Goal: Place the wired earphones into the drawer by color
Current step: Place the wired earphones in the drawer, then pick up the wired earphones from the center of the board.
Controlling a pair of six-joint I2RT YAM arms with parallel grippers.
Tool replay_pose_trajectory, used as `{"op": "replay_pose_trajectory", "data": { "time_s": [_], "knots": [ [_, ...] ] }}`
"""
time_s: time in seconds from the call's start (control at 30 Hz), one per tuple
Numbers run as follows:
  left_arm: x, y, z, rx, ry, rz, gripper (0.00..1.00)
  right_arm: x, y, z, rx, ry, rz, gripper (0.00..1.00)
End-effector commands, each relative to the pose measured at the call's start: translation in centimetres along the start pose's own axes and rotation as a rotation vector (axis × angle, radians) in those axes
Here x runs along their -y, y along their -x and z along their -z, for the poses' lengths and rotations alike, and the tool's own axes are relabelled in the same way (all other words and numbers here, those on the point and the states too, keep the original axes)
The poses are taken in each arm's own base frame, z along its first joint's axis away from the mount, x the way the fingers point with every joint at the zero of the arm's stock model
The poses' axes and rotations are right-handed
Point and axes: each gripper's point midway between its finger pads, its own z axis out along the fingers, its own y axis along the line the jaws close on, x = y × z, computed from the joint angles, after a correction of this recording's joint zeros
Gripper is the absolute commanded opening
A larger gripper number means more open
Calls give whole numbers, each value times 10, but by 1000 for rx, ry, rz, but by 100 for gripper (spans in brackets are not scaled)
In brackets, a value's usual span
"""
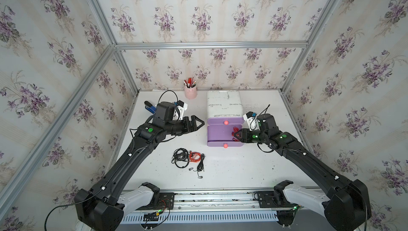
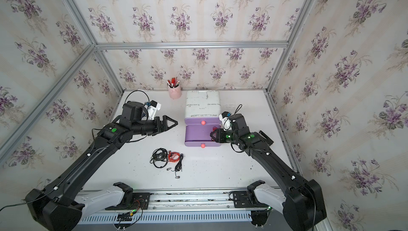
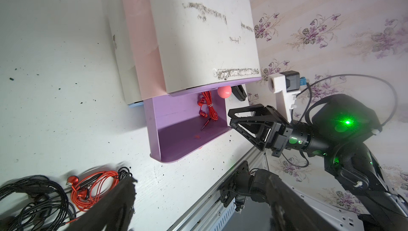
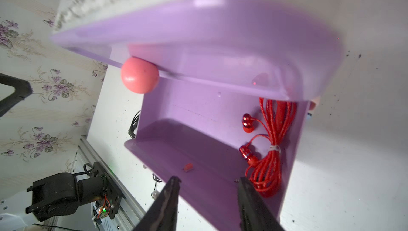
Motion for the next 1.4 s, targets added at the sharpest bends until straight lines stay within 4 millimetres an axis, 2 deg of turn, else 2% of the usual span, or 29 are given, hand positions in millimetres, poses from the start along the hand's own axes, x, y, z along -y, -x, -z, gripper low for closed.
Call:
{"op": "replay_pose_trajectory", "data": {
  "time_s": [0.0, 0.07, 0.13, 0.27, 0.3, 0.43, 0.6, 0.63, 0.77, 0.93, 1.07, 1.37],
  "knots": [
    [-1, -3, 3, -7, 10, -15, 95, -11, 12, 9, 34, 21, 32, 47],
    [-19, -16, 3, -47, 86, 4, 95, -21, 18, 17, 59, 54, 34, 47],
    [-46, -31, 5, -95, 213, 23, 94, -28, 21, 22, 68, 81, 31, 48],
    [-90, -57, 4, -171, 410, 43, 93, -36, 19, 25, 61, 121, 8, 47],
    [-96, -62, 0, -189, 432, 43, 92, -37, 19, 26, 63, 125, 4, 47],
    [-107, -72, -16, -270, 539, -95, 86, -38, 15, 26, 64, 140, -10, 47],
    [-118, -75, -33, -392, 631, -330, 72, -37, 9, 28, 61, 140, -10, 47],
    [-126, -80, -39, -451, 663, -360, 71, -36, 8, 29, 61, 137, -9, 47],
    [-138, -88, -54, -567, 682, -441, 71, -35, 5, 28, 54, 134, -8, 47],
    [-151, -95, -73, -662, 682, -487, 69, -35, 7, 27, 54, 138, -8, 47],
    [-151, -101, -84, -693, 639, -492, 64, -34, 7, 27, 56, 132, -5, 47],
    [-161, -124, -91, -747, 589, -469, 64, -31, 5, 23, 43, 125, -10, 47]
  ]
}}
